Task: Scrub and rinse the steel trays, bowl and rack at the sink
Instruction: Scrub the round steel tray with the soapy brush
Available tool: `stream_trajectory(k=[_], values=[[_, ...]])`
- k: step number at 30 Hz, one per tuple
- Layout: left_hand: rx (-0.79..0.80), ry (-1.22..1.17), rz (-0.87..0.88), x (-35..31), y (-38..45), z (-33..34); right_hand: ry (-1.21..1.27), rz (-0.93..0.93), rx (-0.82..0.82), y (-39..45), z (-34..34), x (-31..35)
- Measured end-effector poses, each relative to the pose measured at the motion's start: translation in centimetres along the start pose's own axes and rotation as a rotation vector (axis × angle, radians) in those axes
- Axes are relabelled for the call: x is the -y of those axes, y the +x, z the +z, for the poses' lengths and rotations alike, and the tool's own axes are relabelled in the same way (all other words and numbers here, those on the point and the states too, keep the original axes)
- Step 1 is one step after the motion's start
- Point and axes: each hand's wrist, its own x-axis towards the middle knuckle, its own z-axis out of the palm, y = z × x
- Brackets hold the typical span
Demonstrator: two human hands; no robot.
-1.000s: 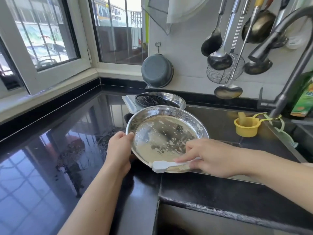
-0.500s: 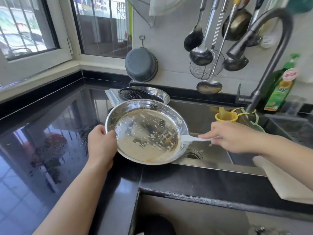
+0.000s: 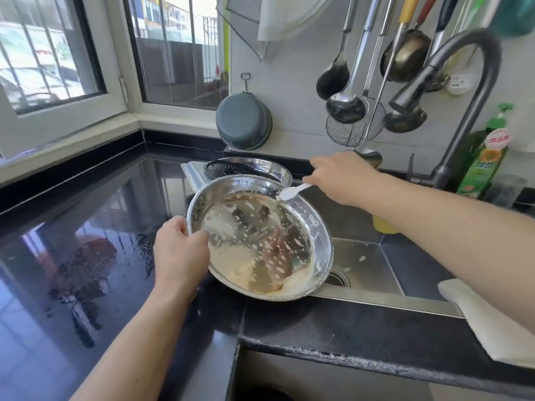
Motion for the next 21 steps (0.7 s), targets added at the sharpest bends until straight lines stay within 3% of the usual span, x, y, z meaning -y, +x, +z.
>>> stream_trajectory(k=[4,7,13,15,17,21], values=[[-0.014,0.004,0.018,-0.5,0.4,-0.3,-0.188,-0.126,0.135,-2.3,-1.1,0.7],[-0.035,0.013,0.001,-0.6,0.5,-0.5,-0.183,-0.179,0.3,-5.0,-2.0,1.7],[-0.047,0.008,0.082,-2.4,-1.0,-0.9,0.401,-0.214,0.697,-6.8,-4.4,3.1],[-0.047,-0.01,0.108,-2.8,-1.3,-0.9,0.464,-0.193,0.77,-6.6,-5.2,3.4],[-0.051,-0.014,0.109,-3.0,-1.4,-1.0,0.303,-0.179,0.755,-6.3,-5.4,3.6],[-0.029,-0.014,0.1,-3.0,-1.4,-0.9,0.083,0.045,0.424,-4.8,-5.1,3.3]])
